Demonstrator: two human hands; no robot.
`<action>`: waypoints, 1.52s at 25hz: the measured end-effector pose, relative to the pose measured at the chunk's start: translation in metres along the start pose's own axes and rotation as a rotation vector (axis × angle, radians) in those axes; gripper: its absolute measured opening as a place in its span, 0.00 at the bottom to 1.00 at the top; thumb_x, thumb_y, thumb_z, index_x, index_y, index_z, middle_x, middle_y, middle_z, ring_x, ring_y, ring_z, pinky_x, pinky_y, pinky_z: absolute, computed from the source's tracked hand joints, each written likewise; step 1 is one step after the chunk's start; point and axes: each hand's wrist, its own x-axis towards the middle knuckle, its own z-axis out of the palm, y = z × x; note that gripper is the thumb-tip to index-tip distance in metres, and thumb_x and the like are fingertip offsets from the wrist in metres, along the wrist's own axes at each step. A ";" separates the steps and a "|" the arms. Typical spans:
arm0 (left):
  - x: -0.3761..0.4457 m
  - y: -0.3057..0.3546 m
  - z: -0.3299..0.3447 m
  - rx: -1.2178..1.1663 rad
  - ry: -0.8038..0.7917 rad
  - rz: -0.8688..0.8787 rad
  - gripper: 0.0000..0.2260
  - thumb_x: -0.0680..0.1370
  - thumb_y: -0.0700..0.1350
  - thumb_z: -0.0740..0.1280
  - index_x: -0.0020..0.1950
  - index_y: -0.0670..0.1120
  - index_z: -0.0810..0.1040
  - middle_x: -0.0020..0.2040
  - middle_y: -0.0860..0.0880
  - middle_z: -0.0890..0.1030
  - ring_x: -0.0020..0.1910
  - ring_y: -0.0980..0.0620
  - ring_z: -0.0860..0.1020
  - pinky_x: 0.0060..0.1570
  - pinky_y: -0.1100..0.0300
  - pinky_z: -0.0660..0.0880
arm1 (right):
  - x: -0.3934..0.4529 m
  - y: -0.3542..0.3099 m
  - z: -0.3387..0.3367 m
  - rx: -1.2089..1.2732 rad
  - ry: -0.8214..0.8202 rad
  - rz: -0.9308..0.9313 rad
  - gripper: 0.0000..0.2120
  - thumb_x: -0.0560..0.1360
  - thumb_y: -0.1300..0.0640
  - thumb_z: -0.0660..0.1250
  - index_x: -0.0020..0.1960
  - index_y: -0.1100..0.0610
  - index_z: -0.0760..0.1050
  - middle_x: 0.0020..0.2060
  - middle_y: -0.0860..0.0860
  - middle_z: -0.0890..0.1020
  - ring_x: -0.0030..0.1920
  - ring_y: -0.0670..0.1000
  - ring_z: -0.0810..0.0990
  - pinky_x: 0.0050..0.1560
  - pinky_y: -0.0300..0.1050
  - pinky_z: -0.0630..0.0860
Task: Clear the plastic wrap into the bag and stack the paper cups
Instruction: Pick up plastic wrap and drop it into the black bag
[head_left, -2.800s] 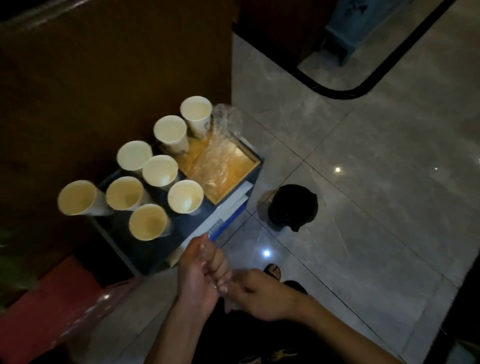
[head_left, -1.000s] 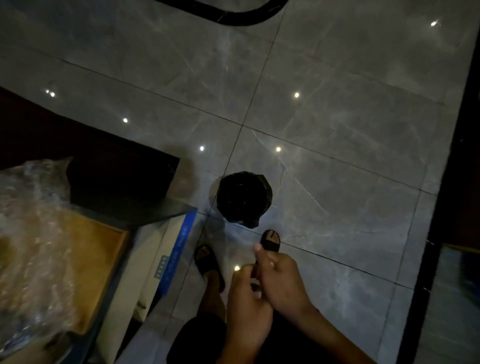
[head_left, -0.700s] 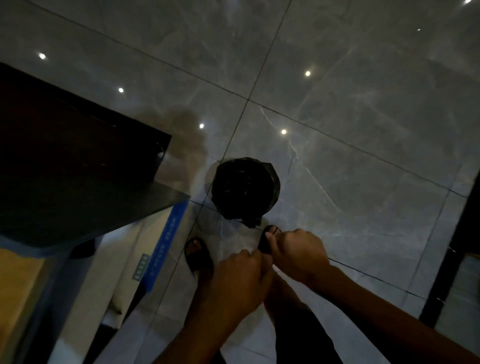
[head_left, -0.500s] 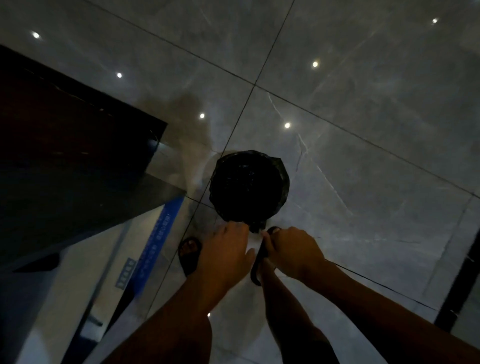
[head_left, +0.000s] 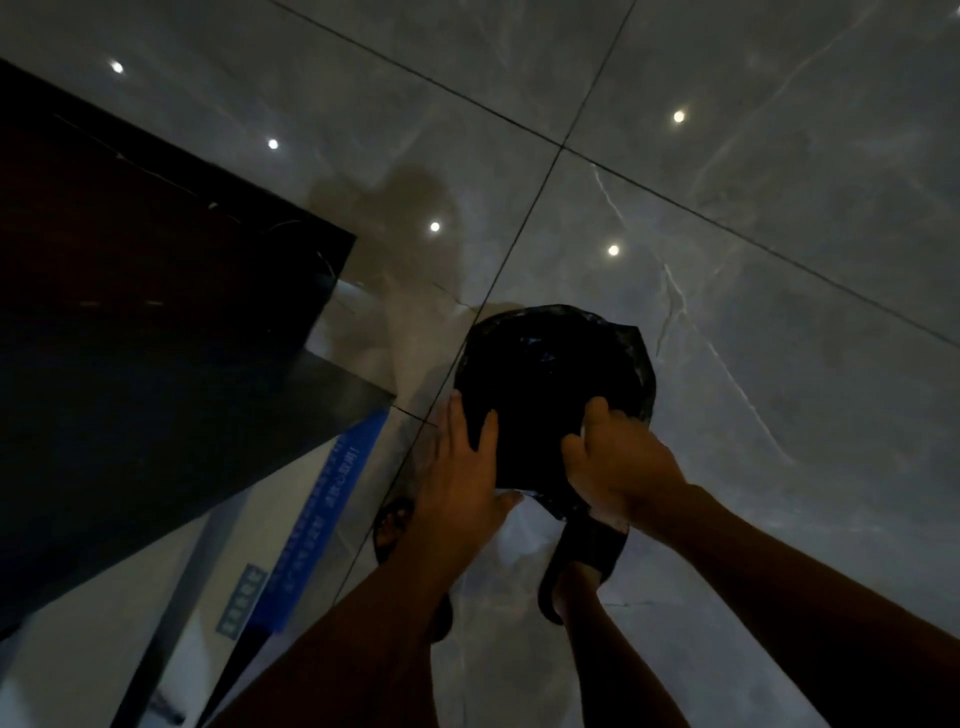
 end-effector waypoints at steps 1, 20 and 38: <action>0.004 0.000 0.004 -0.030 0.002 -0.010 0.47 0.75 0.62 0.70 0.80 0.53 0.41 0.79 0.41 0.34 0.79 0.39 0.40 0.76 0.39 0.55 | 0.010 0.001 0.002 0.018 -0.018 0.010 0.10 0.77 0.46 0.56 0.49 0.52 0.59 0.44 0.55 0.72 0.46 0.59 0.75 0.47 0.52 0.73; 0.014 -0.001 0.005 -0.113 0.039 -0.025 0.37 0.77 0.56 0.70 0.79 0.51 0.53 0.80 0.42 0.41 0.79 0.41 0.48 0.76 0.46 0.58 | 0.061 -0.005 -0.008 0.273 0.118 0.179 0.38 0.74 0.40 0.70 0.77 0.55 0.60 0.67 0.60 0.76 0.65 0.64 0.76 0.64 0.58 0.76; -0.207 0.029 -0.118 -0.013 -0.087 -0.037 0.16 0.80 0.50 0.63 0.65 0.44 0.74 0.62 0.42 0.74 0.62 0.44 0.74 0.56 0.56 0.70 | -0.192 -0.042 -0.141 -0.043 -0.185 0.017 0.17 0.81 0.48 0.61 0.59 0.60 0.77 0.54 0.61 0.83 0.55 0.60 0.80 0.48 0.45 0.73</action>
